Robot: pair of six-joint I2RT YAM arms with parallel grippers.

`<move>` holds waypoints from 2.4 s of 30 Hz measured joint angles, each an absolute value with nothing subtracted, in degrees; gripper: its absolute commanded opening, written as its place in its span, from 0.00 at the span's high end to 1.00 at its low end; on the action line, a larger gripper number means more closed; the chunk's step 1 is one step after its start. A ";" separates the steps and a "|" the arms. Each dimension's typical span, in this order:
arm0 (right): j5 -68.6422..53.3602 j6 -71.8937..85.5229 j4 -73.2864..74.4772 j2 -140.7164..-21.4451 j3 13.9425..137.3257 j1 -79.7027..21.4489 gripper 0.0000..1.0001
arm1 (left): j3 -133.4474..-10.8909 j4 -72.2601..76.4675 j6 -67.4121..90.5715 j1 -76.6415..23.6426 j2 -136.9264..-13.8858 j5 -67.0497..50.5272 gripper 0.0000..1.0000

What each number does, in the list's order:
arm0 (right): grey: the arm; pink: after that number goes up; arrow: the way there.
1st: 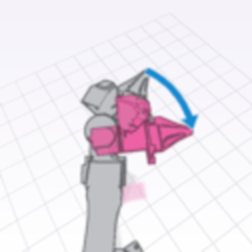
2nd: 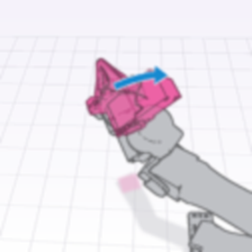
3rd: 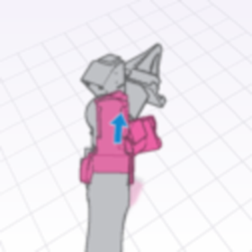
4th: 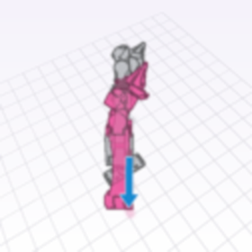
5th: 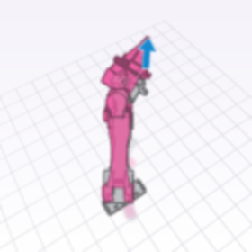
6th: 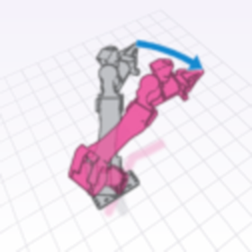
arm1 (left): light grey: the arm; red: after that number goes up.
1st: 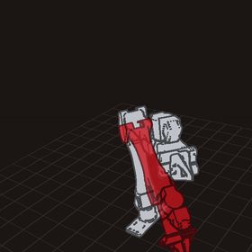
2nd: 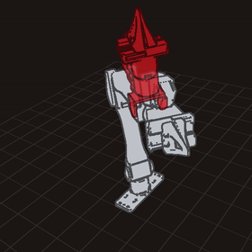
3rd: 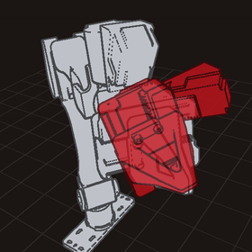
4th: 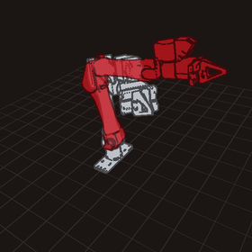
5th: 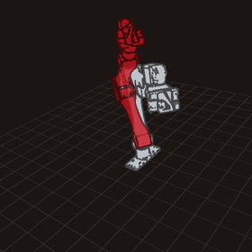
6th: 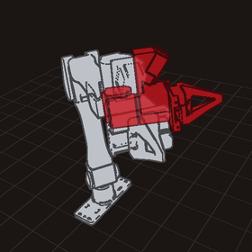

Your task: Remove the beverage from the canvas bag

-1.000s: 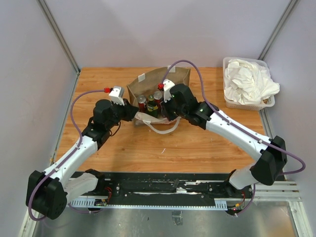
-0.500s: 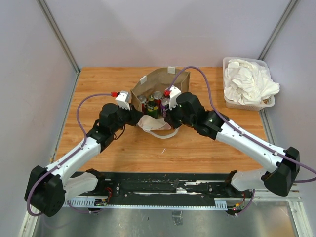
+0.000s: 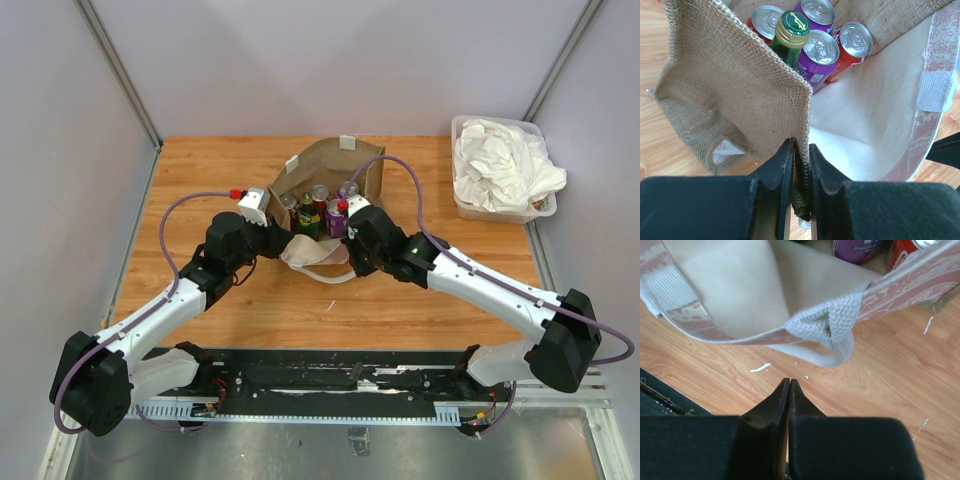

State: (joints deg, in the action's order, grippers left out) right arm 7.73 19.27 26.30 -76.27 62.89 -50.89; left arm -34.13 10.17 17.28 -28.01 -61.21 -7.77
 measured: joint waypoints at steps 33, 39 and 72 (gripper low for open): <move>9.08 18.59 32.49 -81.25 67.05 -45.06 0.99 | -37.41 10.48 18.50 -28.51 -66.13 -10.00 1.00; 7.92 19.75 31.64 -80.84 65.71 -43.27 0.99 | -37.41 11.11 18.52 -28.82 -67.00 -10.59 0.99; 5.15 5.02 41.95 -106.06 98.04 -45.41 0.53 | -34.92 16.93 19.68 -32.12 -72.29 -12.12 1.00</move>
